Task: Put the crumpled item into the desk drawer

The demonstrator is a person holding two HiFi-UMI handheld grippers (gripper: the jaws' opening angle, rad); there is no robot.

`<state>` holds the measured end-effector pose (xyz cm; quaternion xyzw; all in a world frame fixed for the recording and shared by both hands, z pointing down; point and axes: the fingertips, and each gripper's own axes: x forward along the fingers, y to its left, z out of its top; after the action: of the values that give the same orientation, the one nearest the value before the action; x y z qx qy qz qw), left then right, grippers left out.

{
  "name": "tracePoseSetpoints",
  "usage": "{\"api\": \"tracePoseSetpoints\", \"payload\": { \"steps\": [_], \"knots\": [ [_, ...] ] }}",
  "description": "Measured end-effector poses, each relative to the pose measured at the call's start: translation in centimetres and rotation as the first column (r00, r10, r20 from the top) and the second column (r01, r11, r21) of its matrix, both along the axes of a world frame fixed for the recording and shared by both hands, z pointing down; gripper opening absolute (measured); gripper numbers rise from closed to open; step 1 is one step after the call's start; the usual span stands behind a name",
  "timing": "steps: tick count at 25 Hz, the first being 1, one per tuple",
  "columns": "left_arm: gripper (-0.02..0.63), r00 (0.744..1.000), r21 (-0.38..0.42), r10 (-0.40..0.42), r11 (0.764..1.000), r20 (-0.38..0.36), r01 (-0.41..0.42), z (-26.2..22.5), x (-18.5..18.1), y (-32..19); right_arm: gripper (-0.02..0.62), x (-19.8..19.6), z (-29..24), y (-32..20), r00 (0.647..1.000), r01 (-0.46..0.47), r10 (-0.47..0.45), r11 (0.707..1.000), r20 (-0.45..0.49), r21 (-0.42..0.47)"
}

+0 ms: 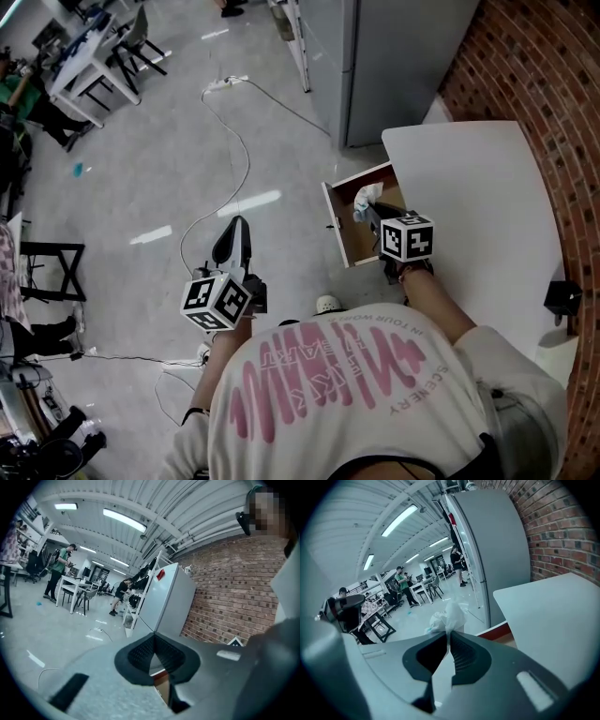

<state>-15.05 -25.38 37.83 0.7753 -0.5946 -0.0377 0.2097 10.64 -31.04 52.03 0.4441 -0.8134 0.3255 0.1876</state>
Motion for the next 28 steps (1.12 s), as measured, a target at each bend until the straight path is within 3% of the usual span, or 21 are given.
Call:
{"api": "tracePoseSetpoints", "payload": {
  "steps": [28],
  "knots": [
    [0.005, 0.998, -0.253, 0.066, 0.965, -0.009, -0.066, 10.4, 2.4, -2.5, 0.034, -0.3, 14.3, 0.2, 0.996, 0.005, -0.029, 0.966, -0.087, -0.258]
  ]
}}
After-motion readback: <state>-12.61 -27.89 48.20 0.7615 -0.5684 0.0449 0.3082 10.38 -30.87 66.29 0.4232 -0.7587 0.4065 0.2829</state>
